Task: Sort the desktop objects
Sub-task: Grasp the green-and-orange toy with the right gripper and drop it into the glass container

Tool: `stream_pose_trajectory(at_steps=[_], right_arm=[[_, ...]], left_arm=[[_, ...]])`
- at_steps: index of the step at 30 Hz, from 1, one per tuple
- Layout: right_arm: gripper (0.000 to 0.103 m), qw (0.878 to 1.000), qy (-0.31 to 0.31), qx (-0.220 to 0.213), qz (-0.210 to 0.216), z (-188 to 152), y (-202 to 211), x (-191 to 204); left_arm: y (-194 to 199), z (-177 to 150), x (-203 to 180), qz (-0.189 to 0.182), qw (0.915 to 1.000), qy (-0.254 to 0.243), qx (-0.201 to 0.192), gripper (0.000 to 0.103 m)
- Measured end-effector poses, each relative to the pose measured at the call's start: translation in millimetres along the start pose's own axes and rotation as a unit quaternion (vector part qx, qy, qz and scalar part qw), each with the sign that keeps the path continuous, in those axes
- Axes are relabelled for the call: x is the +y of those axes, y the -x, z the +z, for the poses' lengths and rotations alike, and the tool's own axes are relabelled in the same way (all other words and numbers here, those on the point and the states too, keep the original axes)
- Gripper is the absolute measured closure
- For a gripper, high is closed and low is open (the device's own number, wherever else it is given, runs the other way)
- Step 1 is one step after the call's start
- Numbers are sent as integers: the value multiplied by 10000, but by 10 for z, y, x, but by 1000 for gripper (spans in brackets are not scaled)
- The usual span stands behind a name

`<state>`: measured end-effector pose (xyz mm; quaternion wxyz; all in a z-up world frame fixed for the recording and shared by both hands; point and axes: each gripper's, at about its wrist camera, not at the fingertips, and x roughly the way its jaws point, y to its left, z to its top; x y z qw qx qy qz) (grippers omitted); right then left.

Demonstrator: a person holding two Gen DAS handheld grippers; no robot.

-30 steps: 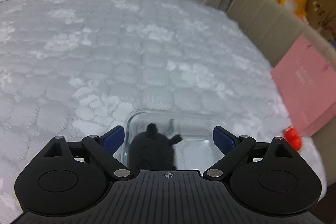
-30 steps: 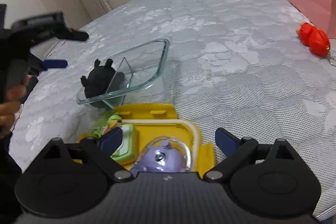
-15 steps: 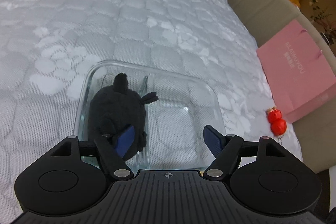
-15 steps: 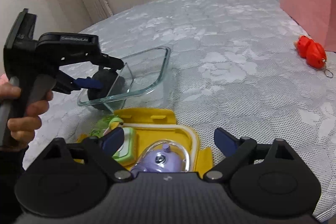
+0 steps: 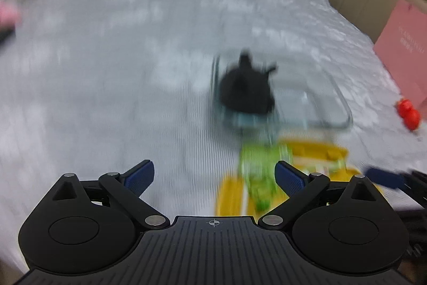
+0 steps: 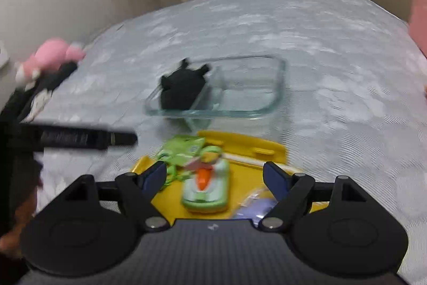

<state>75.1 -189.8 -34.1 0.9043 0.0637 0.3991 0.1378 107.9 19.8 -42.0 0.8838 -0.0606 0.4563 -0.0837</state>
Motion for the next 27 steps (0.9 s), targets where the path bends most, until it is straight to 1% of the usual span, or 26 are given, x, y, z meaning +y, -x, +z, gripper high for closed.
stream_pose_trajectory(at_steps=[2, 5, 7, 9, 10, 11, 13, 16, 20, 24, 26, 27], right_arm=[[21, 9995, 209, 219, -28, 19, -134, 125], [22, 9970, 487, 423, -418, 5, -304, 285], [22, 9944, 667, 516, -631, -6, -378, 353], [25, 9928, 732, 578, -756, -12, -430, 375], [35, 9923, 718, 622, -792, -18, -450, 368], [53, 9918, 704, 666, -827, -23, -470, 362], [54, 9915, 667, 700, -873, -28, -476, 341], [54, 9934, 579, 528, -843, 2, -352, 280], [54, 9971, 392, 27, -655, 223, 27, 187], [54, 9970, 113, -507, -567, 576, 346, 99], [54, 9952, 91, -751, -616, 772, 421, 83], [54, 9946, 86, -793, -664, 854, 396, 76]], left_arm=[[-11, -90, 139, 10, 9994, 345, 62, 3], [-5, -145, 226, 33, 9995, 282, 106, 3], [21, -163, 257, 96, 9997, 232, 48, 3], [43, -165, 289, 95, 9997, 210, -5, 3], [44, -161, 312, 68, 9997, 225, -16, 3], [43, -157, 337, 39, 9997, 242, -28, 3], [9, -135, 392, 36, 9997, 256, 24, 3], [-4, -130, 489, 60, 9992, 377, 80, 3], [6, -131, 523, -102, 9988, 464, 84, 2], [-69, -166, 376, -518, 9977, 309, 324, 2], [-104, -197, 262, -624, 9970, 120, 436, 2], [-114, -216, 207, -639, 9969, 22, 465, 2]])
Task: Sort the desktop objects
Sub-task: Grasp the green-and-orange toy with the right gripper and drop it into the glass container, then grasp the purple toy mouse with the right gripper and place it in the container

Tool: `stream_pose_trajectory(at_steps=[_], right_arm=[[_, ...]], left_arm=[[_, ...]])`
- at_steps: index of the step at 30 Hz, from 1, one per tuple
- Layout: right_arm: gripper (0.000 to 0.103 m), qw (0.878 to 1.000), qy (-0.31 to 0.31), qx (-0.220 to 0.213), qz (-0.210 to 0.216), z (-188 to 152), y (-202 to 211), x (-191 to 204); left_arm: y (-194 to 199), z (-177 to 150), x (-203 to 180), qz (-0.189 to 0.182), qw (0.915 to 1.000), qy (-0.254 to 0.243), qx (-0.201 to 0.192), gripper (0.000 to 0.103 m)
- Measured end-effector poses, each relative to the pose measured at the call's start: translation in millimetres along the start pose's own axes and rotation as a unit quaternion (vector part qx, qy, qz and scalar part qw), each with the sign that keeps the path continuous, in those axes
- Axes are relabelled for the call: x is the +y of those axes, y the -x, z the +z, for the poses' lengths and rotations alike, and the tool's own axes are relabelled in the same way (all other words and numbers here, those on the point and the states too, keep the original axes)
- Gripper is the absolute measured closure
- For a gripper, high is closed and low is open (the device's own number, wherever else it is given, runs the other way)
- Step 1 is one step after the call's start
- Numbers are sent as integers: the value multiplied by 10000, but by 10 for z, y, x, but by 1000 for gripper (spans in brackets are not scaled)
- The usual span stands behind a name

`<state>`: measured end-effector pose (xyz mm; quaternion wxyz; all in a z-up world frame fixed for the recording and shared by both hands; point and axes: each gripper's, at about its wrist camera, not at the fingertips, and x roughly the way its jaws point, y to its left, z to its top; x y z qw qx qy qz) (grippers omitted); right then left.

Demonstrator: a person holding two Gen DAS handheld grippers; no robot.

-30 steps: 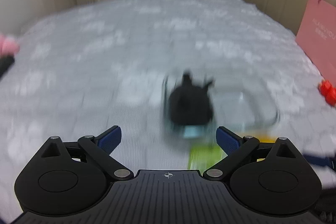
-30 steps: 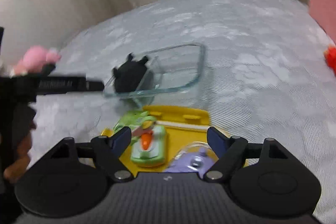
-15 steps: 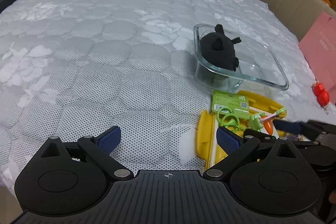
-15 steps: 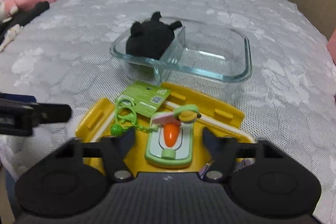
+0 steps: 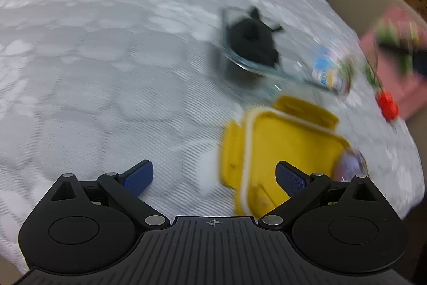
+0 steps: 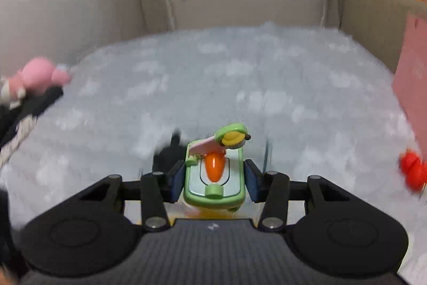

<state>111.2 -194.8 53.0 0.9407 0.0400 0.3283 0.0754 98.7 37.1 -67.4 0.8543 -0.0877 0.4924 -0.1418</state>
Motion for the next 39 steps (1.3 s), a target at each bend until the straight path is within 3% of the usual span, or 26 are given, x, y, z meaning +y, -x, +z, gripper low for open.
stream_pose_trajectory(at_steps=[3, 6, 10, 15, 17, 19, 24, 29, 33, 36, 39], right_arm=[[54, 9998, -38, 17, -170, 181, -195, -13], [54, 9991, -161, 323, -205, 217, -544, -11], [54, 9959, -357, 810, -157, 106, -974, 0], [51, 9900, -417, 1348, -82, -69, -1199, 1], [40, 9907, -392, 1302, -71, -117, -1131, -6], [37, 9927, -401, 1135, -80, -136, -1000, -33], [36, 9957, -565, 731, 15, -254, -491, -254], [35, 9950, -736, 611, -284, -636, -46, -532], [35, 9911, -1013, 832, -244, -1003, 100, -593], [29, 9884, -1143, 898, -435, -1224, 77, -547], [28, 9877, -1287, 762, -447, -1312, 76, -466]], left_arm=[[-14, -46, -153, -74, 9996, -284, 56, 2], [8, -88, -282, -169, 9984, -532, 39, 2], [19, -124, -362, -152, 9973, -724, 19, 2], [-4, -111, -374, -213, 9974, -681, 70, 2], [-34, -103, -385, -260, 9977, -619, 131, 2], [-54, -97, -407, -305, 9975, -618, 171, 2], [-79, -97, -539, -203, 9966, -774, 183, 1], [-65, -76, -707, -310, 9957, -857, 151, 0], [-22, -78, -845, -50, 9937, -1122, -20, 0], [-10, -95, -875, 263, 9914, -1278, -107, 0], [-4, -115, -813, 326, 9916, -1253, -82, 0]])
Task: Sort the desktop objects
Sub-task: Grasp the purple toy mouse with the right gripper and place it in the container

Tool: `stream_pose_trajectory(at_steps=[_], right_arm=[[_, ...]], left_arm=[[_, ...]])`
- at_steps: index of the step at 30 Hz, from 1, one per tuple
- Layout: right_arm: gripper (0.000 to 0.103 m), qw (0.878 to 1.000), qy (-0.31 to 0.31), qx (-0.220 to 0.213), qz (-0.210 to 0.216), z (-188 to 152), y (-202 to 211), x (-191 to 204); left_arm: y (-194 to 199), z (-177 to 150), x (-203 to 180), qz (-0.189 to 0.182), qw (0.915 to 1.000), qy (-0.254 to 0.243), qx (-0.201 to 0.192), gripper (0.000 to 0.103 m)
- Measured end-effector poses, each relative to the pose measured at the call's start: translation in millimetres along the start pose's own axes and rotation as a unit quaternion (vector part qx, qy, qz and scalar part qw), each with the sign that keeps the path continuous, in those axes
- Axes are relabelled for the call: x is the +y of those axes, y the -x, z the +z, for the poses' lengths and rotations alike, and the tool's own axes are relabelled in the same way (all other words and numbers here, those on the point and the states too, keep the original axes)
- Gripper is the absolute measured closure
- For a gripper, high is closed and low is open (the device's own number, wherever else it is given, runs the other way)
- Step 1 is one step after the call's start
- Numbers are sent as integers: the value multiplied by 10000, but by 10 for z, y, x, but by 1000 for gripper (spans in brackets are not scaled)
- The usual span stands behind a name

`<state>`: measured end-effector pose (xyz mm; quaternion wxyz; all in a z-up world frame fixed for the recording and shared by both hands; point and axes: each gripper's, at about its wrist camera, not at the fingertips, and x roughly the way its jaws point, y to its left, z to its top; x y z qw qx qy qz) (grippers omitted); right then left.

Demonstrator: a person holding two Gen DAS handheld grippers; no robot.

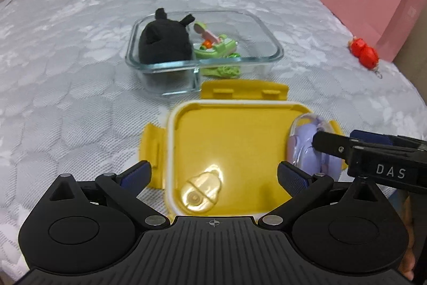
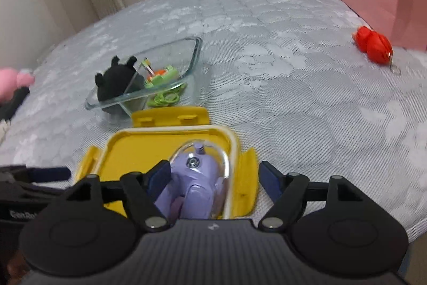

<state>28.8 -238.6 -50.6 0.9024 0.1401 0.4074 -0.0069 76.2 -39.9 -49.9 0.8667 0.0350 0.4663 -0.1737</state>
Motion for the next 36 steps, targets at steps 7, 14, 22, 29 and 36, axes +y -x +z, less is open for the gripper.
stream_pose_trajectory(at_steps=[7, 14, 22, 29, 36], right_arm=[[30, 9913, 1049, -53, -790, -155, -251, 513], [35, 9923, 1030, -248, -643, -117, -264, 439], [37, 9994, 22, -234, 255, 356, -10, 33], [38, 9945, 785, -526, 459, 1110, -191, 416], [39, 9794, 1977, 362, -171, 1466, -890, 898]], left_arm=[[44, -55, 360, -117, 9981, 605, -47, 0], [7, -94, 526, -296, 9962, 823, 8, 0], [-110, -84, 560, -490, 9943, 937, 151, 0], [-100, -83, 457, -529, 9957, 741, 190, 0], [-75, -33, 388, -501, 9972, 526, 160, 0]])
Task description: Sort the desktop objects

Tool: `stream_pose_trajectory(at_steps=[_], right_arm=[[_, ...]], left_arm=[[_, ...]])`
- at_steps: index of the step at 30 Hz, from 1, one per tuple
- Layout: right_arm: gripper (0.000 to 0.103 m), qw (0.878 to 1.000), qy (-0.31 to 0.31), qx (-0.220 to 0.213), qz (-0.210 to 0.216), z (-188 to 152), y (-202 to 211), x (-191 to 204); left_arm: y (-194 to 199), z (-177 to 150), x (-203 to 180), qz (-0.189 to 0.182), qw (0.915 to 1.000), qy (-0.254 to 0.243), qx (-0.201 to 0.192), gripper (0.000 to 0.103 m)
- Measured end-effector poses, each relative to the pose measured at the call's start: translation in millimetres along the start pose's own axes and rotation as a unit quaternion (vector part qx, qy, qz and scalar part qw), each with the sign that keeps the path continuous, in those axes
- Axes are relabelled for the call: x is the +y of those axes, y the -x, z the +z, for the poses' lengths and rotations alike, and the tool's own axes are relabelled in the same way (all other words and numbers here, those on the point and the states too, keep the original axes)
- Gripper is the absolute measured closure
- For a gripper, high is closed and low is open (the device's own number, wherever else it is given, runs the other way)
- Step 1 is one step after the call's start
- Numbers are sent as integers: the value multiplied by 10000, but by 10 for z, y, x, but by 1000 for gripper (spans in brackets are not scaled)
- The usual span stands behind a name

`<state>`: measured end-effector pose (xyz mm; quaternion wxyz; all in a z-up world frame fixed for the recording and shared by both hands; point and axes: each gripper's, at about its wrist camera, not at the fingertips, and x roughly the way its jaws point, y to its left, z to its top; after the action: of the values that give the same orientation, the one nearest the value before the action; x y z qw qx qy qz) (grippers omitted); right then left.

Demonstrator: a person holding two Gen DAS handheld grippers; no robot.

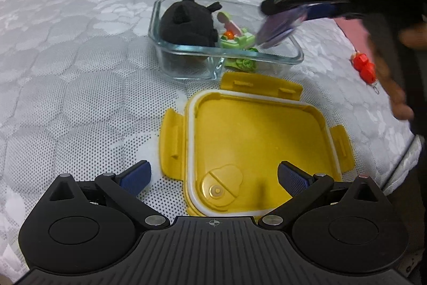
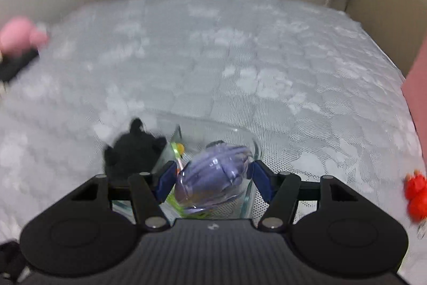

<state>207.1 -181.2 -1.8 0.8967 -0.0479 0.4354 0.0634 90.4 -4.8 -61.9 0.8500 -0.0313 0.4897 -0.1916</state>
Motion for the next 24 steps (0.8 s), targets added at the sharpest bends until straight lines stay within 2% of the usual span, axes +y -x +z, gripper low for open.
stream_pose_trajectory(at_steps=[3, 7, 9, 12, 14, 15, 18, 20, 22, 24], right_arm=[[37, 9984, 397, 143, -368, 37, -174, 120], [35, 9965, 452, -416, -571, 67, -89, 109], [41, 9952, 340, -724, -567, 28, 49, 56], [54, 9950, 165, -901, -406, -86, 243, -25], [67, 9954, 72, -872, -379, -142, 258, -35], [69, 9957, 53, -847, -384, -145, 234, -25], [69, 9969, 152, -654, -406, -66, -4, 56], [73, 9983, 316, -410, -276, -15, -185, 121], [67, 9986, 388, -272, -215, -53, -278, 144], [67, 9989, 427, -181, -108, -113, -204, 123]], left_arm=[[-45, 31, 13, -24, 10000, 48, 50, 0], [-83, 35, 45, -45, 9999, 76, 110, 0], [-93, 34, 66, -65, 9999, 104, 115, 0], [-117, 38, 88, -117, 9997, 150, 129, 0], [-152, 61, 85, -171, 9995, 216, 151, 0], [-165, 74, 75, -206, 9993, 250, 163, 0], [-172, 82, 0, -137, 9996, 179, 160, 0], [-153, 52, -22, -70, 9998, 23, 174, 0], [-106, 19, 3, 17, 9999, -31, 116, 0], [-62, 8, 44, 142, 9999, -37, 29, 0]])
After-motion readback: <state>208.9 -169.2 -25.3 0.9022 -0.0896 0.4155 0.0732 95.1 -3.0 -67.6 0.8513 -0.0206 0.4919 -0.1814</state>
